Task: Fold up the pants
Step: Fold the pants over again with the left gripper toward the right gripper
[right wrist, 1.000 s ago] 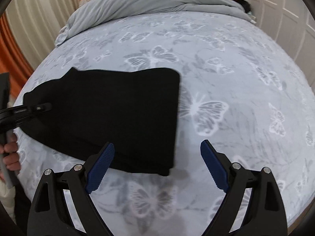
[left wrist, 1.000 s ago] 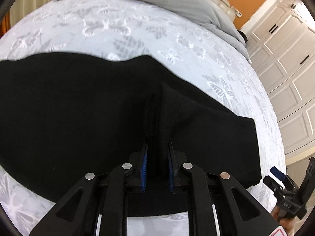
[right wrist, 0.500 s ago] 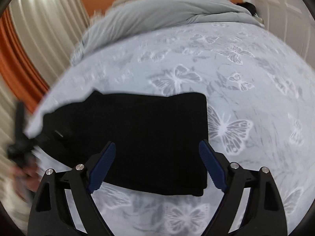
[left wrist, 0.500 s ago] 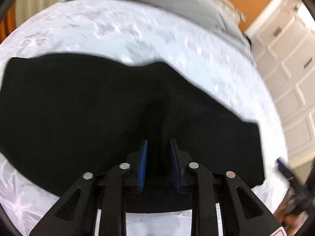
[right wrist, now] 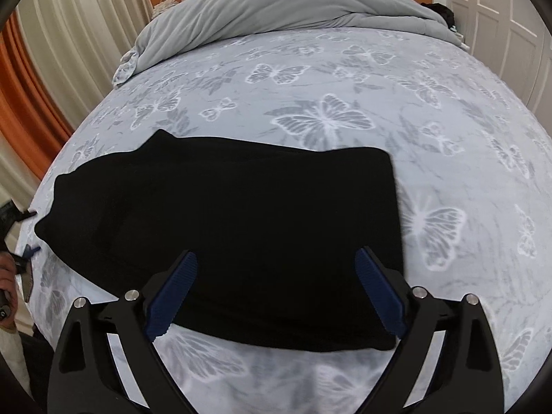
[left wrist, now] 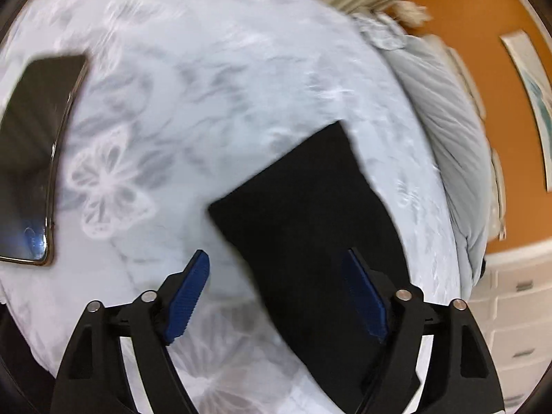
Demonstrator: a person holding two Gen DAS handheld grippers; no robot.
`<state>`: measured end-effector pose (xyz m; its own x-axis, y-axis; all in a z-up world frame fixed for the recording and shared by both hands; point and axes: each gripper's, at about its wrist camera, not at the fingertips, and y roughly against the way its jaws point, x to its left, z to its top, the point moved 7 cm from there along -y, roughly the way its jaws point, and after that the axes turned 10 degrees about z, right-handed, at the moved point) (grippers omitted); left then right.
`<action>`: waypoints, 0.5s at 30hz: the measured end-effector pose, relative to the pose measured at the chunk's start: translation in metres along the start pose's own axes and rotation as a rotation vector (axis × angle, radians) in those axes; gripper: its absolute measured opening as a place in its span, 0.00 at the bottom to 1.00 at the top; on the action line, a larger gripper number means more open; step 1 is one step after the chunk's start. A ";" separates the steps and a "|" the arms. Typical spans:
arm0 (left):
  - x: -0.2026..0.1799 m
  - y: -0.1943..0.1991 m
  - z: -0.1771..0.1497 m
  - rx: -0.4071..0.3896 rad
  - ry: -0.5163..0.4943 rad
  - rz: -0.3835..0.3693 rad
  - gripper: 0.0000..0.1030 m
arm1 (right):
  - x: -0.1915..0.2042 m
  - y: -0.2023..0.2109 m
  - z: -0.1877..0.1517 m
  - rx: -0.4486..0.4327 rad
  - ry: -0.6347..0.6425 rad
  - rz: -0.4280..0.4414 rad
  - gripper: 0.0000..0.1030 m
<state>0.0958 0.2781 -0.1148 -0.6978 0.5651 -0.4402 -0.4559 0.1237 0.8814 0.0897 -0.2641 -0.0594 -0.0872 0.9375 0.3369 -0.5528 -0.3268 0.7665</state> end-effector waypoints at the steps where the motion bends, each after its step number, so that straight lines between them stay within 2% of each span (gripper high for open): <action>1: 0.002 -0.010 0.000 0.046 0.009 -0.018 0.77 | 0.003 -0.003 0.002 -0.001 -0.009 0.008 0.89; 3: 0.006 -0.024 0.002 0.100 0.023 -0.039 0.79 | 0.011 -0.010 0.006 -0.005 -0.039 0.028 0.89; 4: 0.007 -0.023 0.005 0.072 0.030 -0.051 0.84 | 0.014 -0.012 0.008 -0.006 -0.047 0.033 0.89; 6: -0.005 -0.022 0.011 0.032 -0.003 -0.071 0.82 | 0.020 -0.019 0.010 -0.006 -0.056 0.043 0.89; 8: -0.018 -0.026 0.010 0.018 -0.065 -0.062 0.56 | 0.025 -0.023 0.011 -0.001 -0.049 0.042 0.89; 9: -0.022 -0.031 0.011 0.020 -0.080 -0.063 0.20 | 0.026 -0.024 0.010 0.001 -0.044 0.041 0.89; 10: -0.028 -0.036 0.009 0.034 -0.107 -0.061 0.13 | 0.027 -0.024 0.010 0.003 -0.037 0.039 0.89; 11: -0.030 -0.036 0.007 0.017 -0.109 -0.050 0.12 | 0.027 -0.024 0.009 0.004 -0.034 0.034 0.89; 15: -0.070 -0.004 -0.003 -0.137 -0.217 -0.033 0.11 | 0.017 -0.015 0.011 -0.012 -0.044 0.018 0.89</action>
<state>0.1451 0.2356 -0.0874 -0.5531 0.7262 -0.4083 -0.5575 0.0416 0.8292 0.1057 -0.2448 -0.0597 -0.0611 0.9252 0.3746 -0.5617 -0.3421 0.7533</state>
